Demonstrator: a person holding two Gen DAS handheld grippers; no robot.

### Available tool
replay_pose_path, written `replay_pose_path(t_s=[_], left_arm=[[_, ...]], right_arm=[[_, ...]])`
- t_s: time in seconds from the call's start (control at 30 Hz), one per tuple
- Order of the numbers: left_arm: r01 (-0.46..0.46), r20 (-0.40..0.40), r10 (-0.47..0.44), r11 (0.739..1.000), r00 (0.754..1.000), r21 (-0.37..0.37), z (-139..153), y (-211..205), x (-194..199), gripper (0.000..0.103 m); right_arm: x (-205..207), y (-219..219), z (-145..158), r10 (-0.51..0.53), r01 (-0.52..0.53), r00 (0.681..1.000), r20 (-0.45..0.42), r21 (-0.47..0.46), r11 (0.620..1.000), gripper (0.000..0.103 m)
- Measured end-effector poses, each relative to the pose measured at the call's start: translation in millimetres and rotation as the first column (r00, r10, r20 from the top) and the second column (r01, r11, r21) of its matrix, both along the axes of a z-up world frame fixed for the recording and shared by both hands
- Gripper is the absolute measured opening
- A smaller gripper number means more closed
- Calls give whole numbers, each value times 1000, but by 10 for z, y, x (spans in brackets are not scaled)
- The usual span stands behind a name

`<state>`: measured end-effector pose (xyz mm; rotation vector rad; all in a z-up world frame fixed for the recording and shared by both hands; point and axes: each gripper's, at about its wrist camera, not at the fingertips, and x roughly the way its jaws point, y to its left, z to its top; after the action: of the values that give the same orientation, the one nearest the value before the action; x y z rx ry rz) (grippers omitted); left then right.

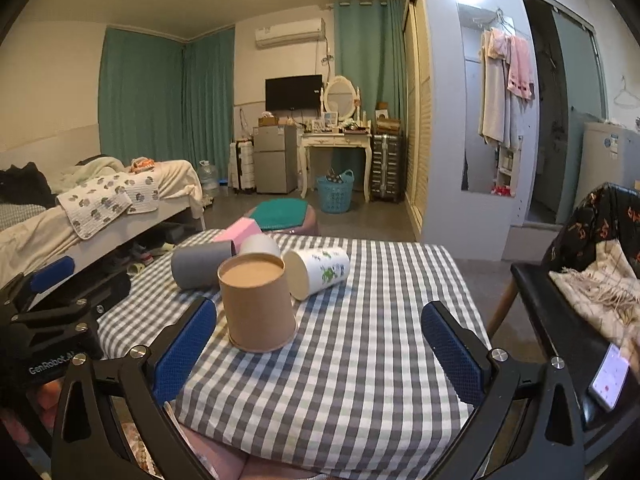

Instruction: Flip cup upside down

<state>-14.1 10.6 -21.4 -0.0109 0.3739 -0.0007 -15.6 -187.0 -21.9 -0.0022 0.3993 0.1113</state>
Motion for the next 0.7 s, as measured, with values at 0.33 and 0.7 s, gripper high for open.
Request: replay_pose_path(t_s=[0.33, 0.7], left_arm=[[-9, 6, 9, 1000, 1000, 0, -31, 28, -70, 102], [-29, -7, 29, 1000, 1000, -6, -59, 82, -65, 102]], right_arm=[[12, -45, -116, -21, 21, 999, -28, 16, 1000, 103], [31, -51, -141, -30, 30, 999, -40, 11, 999, 103]])
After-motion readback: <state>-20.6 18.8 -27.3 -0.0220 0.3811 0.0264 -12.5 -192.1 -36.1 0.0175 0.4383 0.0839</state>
